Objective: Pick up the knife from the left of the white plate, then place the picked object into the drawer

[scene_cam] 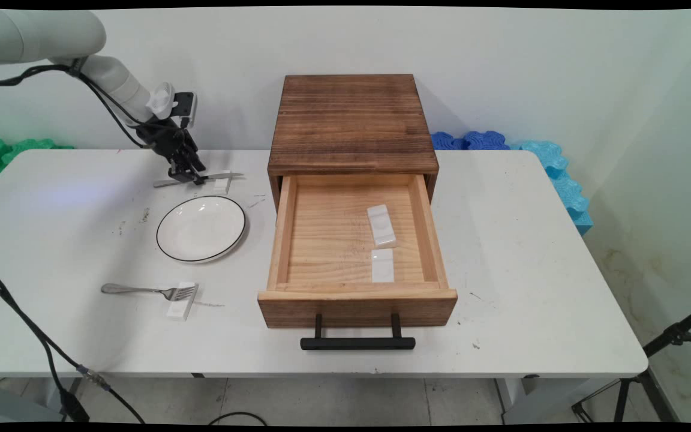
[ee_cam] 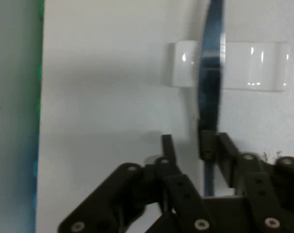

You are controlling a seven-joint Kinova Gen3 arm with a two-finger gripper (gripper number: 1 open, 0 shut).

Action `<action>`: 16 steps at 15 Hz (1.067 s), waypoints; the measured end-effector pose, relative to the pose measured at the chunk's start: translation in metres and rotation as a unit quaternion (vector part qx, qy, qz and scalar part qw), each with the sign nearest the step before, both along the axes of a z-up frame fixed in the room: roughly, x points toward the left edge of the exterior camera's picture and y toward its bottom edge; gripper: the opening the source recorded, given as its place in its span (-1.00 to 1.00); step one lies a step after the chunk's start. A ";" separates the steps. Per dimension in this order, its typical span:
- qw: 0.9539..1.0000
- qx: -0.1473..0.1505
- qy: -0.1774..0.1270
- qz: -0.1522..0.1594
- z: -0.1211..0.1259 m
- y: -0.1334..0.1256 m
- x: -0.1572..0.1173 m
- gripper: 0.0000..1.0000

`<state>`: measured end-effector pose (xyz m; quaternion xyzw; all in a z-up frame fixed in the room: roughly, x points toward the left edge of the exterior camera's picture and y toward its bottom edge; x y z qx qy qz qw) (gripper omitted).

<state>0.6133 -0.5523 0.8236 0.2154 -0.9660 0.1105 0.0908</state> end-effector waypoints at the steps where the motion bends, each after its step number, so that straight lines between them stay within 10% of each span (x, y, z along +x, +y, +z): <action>1: 1.000 0.001 0.000 0.000 0.000 0.000 0.000 -1.00; 16: 1.000 -0.002 0.008 0.008 0.014 0.013 -0.005 -1.00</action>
